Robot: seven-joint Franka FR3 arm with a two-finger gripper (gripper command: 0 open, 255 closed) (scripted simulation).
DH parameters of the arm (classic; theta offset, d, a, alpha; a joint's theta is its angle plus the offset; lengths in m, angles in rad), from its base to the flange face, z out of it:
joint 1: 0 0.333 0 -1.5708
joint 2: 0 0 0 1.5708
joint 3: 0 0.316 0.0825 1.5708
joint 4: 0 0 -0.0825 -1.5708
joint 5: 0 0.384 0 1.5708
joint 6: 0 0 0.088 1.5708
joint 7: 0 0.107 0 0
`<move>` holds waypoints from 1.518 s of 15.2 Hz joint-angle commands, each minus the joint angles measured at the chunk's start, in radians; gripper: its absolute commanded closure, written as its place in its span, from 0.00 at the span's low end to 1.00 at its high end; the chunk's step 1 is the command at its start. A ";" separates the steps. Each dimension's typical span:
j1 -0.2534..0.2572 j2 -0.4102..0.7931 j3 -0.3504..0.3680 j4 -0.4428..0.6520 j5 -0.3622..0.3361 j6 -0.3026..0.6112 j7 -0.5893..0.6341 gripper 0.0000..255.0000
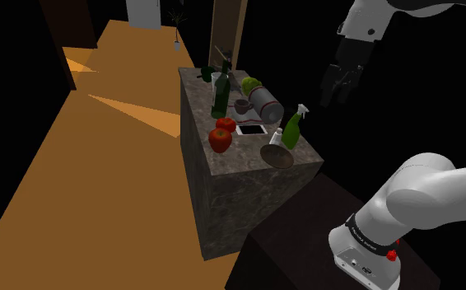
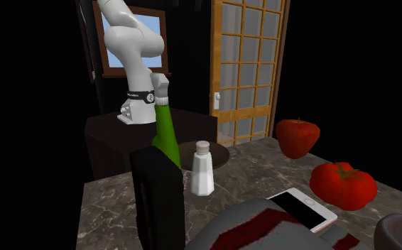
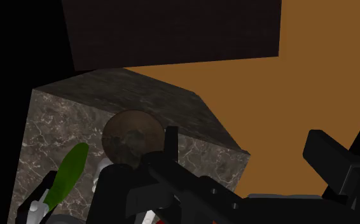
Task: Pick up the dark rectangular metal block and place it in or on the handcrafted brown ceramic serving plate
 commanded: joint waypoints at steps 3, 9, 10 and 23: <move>-0.012 0.029 -0.028 -0.020 -0.027 0.053 -0.035 0.00; -0.047 0.149 -0.115 -0.051 -0.095 0.215 -0.135 0.00; -0.052 0.173 -0.129 -0.051 -0.104 0.242 -0.151 0.00; -0.097 0.573 -0.304 0.064 -0.128 0.563 -0.370 0.00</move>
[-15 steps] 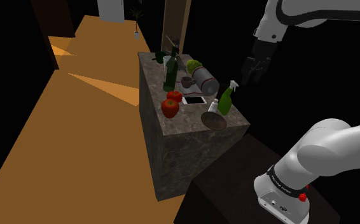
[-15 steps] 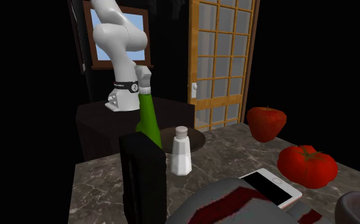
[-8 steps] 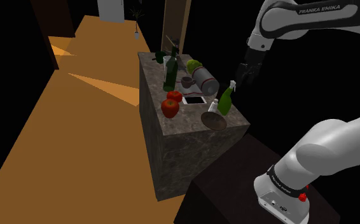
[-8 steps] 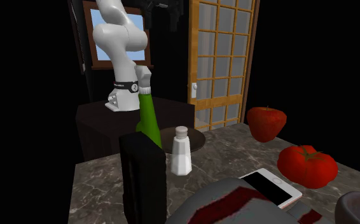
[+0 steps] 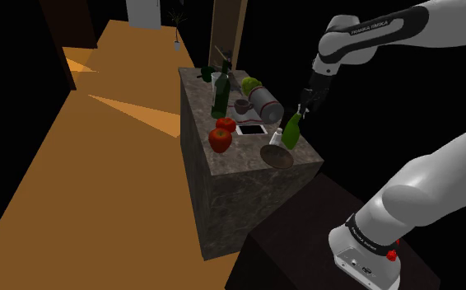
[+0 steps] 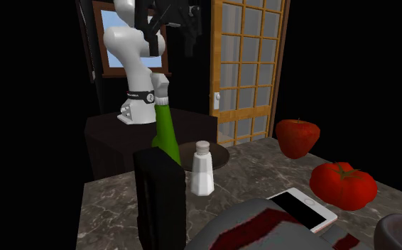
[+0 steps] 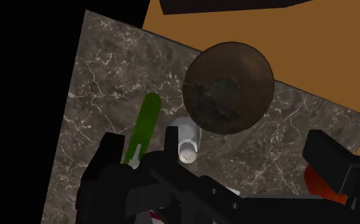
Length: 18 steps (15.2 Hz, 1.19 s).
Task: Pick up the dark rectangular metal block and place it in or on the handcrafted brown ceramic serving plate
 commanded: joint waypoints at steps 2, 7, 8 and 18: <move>-0.007 0.101 -0.031 0.053 0.021 0.054 -0.055 0.00; -0.030 0.288 -0.071 0.168 0.089 0.131 -0.159 0.00; -0.037 0.327 -0.077 0.195 0.106 0.142 -0.180 0.00; -0.154 0.682 -0.061 0.509 0.255 0.183 -0.344 0.00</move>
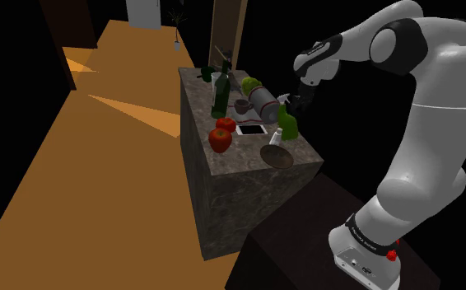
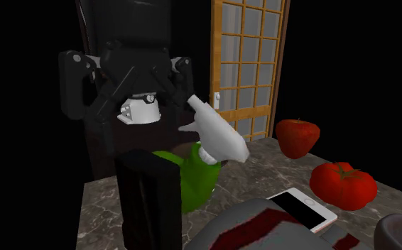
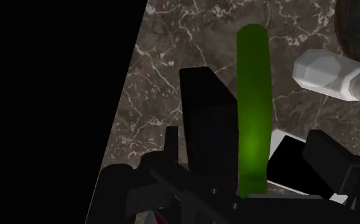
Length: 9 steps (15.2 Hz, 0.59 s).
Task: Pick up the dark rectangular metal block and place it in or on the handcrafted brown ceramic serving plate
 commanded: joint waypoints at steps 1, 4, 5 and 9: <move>-0.013 0.032 0.005 0.024 0.013 0.000 -0.013 0.00; -0.017 0.055 0.011 0.014 0.023 0.031 -0.020 0.00; -0.019 0.062 0.013 0.012 0.027 0.042 -0.022 0.00; -0.023 0.083 0.020 0.005 0.037 0.068 -0.028 0.00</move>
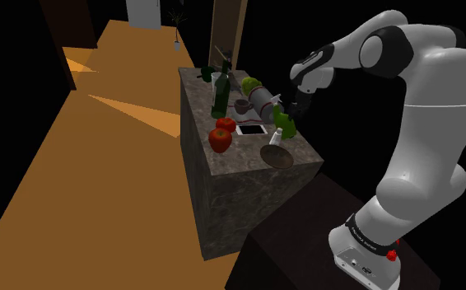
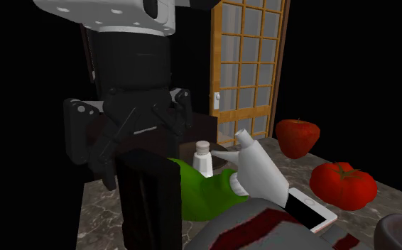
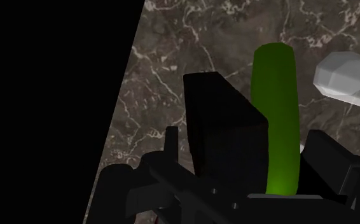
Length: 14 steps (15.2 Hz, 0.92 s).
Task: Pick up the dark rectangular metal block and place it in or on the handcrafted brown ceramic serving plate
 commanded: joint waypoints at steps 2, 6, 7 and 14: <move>-0.002 0.004 0.001 0.000 0.002 0.004 -0.002 0.00; -0.002 0.004 0.001 0.000 0.002 0.004 -0.002 0.00; -0.002 0.004 0.001 0.000 0.002 0.004 -0.002 1.00; -0.002 0.003 0.001 -0.003 0.002 0.006 -0.003 1.00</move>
